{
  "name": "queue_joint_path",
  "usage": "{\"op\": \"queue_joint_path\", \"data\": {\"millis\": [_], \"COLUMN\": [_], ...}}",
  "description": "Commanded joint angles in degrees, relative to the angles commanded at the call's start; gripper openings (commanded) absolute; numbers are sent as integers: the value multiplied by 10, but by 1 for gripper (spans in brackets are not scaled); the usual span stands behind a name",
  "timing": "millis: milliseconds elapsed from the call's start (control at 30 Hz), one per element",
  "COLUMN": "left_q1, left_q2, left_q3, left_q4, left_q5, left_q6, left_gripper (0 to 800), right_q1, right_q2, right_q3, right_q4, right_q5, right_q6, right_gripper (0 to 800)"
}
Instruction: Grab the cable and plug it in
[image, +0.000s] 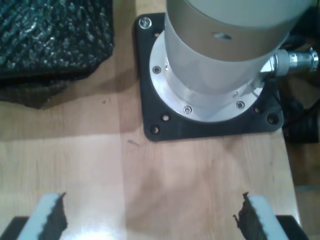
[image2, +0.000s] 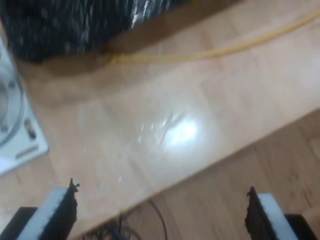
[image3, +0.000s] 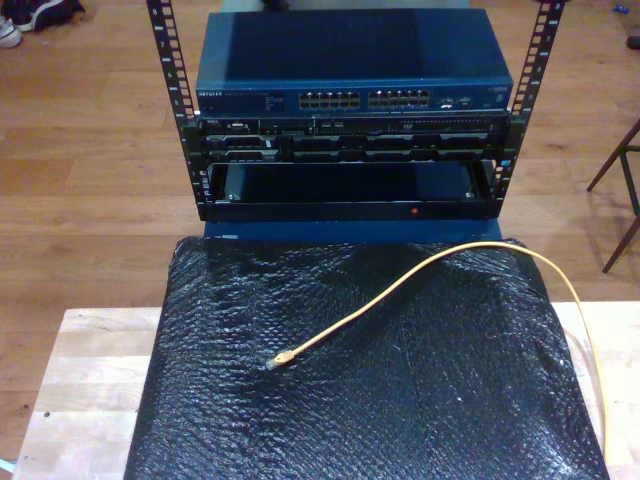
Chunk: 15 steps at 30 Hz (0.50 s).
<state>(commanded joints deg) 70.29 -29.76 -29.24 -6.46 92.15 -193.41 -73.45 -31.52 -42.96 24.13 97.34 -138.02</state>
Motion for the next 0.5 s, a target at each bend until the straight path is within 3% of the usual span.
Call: {"op": "queue_joint_path", "data": {"millis": [500], "left_q1": [-119], "left_q2": [0], "left_q3": [-16], "left_q4": [-50], "left_q5": [10], "left_q6": [-111], "left_gripper": [800], "right_q1": [125], "right_q2": [7], "right_q3": [-33], "right_q4": [18], "right_q5": [27], "right_q6": [84], "right_gripper": [798]}}
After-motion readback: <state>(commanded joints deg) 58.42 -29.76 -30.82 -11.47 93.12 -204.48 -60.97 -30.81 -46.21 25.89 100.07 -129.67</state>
